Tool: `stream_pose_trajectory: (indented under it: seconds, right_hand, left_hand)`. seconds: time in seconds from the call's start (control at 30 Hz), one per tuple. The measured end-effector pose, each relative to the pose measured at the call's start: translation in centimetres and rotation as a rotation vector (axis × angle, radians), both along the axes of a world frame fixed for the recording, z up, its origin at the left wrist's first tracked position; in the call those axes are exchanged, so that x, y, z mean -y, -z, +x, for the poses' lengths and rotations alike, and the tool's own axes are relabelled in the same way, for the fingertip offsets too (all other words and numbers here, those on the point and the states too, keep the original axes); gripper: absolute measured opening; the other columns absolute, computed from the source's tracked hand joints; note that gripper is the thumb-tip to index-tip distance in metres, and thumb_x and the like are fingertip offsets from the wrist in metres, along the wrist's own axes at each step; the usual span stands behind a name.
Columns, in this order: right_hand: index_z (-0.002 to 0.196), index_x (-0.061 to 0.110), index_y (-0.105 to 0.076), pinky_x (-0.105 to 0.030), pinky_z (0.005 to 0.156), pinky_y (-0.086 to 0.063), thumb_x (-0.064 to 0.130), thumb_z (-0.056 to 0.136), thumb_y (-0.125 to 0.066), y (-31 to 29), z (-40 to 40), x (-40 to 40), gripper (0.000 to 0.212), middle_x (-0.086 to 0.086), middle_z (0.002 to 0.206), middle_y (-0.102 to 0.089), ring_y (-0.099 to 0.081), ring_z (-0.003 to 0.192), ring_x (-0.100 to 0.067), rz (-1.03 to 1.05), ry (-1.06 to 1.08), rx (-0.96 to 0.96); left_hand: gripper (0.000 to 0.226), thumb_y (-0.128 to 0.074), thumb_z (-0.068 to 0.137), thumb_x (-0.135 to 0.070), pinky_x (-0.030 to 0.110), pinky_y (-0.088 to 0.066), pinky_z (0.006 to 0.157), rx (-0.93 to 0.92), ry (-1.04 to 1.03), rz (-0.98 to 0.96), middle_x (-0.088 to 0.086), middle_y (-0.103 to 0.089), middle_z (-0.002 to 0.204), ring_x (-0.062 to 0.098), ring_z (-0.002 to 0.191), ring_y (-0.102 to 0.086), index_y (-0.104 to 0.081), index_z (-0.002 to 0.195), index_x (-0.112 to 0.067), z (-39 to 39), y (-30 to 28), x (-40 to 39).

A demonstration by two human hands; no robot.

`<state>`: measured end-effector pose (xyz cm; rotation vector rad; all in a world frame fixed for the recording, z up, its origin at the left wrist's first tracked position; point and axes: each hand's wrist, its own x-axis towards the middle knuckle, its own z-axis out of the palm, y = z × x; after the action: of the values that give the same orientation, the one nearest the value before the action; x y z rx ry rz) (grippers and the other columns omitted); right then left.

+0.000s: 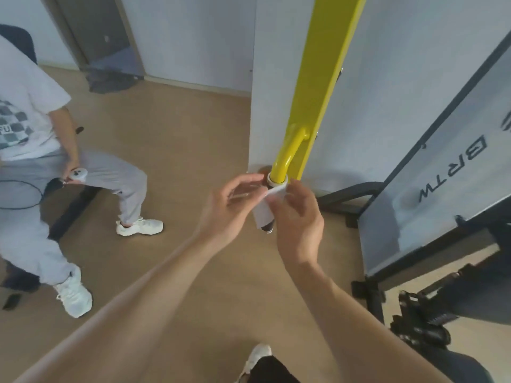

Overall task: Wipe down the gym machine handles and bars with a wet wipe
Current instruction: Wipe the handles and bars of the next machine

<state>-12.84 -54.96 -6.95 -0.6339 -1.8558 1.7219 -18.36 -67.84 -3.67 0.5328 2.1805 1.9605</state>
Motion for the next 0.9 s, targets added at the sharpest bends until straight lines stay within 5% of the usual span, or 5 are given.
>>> stream_pose_trajectory:
  seconds: [0.27, 0.43, 0.57, 0.8, 0.9]
  right_hand:
    - [0.107, 0.026, -0.074, -0.022, 0.073, -0.050, 0.033, 0.086, -0.076, 1.7, -1.5, -0.1, 0.023, 0.016, 0.092, -0.060, -0.064, 0.085, -0.009, 0.321, -0.027, 0.014]
    - [0.113, 0.038, -0.070, -0.008, 0.065, -0.044, 0.056, 0.085, -0.065, 0.4, -1.8, 1.1, 0.033, 0.011, 0.078, -0.073, -0.069, 0.079, -0.010, 0.214, 0.040, 0.009]
    - [0.108, 0.033, -0.072, -0.030, 0.064, -0.054, 0.036, 0.088, -0.072, 1.0, -2.0, 2.5, 0.020, 0.009, 0.082, -0.073, -0.068, 0.069, -0.017, 0.224, 0.121, 0.036]
    - [0.122, 0.041, -0.068, -0.016, 0.060, -0.050, 0.058, 0.087, -0.062, 0.5, -3.1, 5.3, 0.040, 0.007, 0.071, -0.071, -0.058, 0.062, -0.004, 0.232, 0.432, 0.036]
    - [0.124, 0.042, -0.067, -0.028, 0.067, -0.058, 0.051, 0.089, -0.066, 0.8, -3.6, 6.7, 0.037, 0.007, 0.088, -0.076, -0.069, 0.071, -0.011, 0.200, 0.527, 0.056]
  left_hand:
    - [0.039, -0.083, 0.074, -0.038, 0.053, -0.051, 0.099, 0.030, 0.155, -0.056, -0.001, -0.077, 0.105, 0.020, 0.106, -0.071, -0.074, 0.109, -0.023, -4.5, 0.0, -0.3]
    - [0.035, -0.086, 0.072, -0.039, 0.033, -0.052, 0.094, -0.027, 0.229, -0.023, -0.003, -0.078, 0.097, 0.016, 0.098, -0.071, -0.077, 0.102, -0.024, -6.4, -1.7, -0.4]
    - [0.026, -0.081, 0.071, -0.018, 0.011, -0.047, 0.077, -0.170, 0.381, -0.033, 0.012, -0.075, 0.095, 0.004, 0.085, -0.066, -0.077, 0.094, -0.008, -7.8, -2.5, -1.7]
    - [0.042, -0.084, 0.063, -0.054, 0.042, -0.053, 0.092, -0.272, 0.591, -0.203, -0.013, -0.076, 0.097, 0.008, 0.098, -0.070, -0.077, 0.097, -0.030, -10.9, -3.1, -1.6]
    - [0.049, -0.087, 0.065, -0.050, 0.028, -0.054, 0.084, -0.419, 0.575, -0.141, -0.017, -0.074, 0.095, -0.003, 0.092, -0.067, -0.065, 0.101, -0.025, -10.8, -3.0, -1.4]
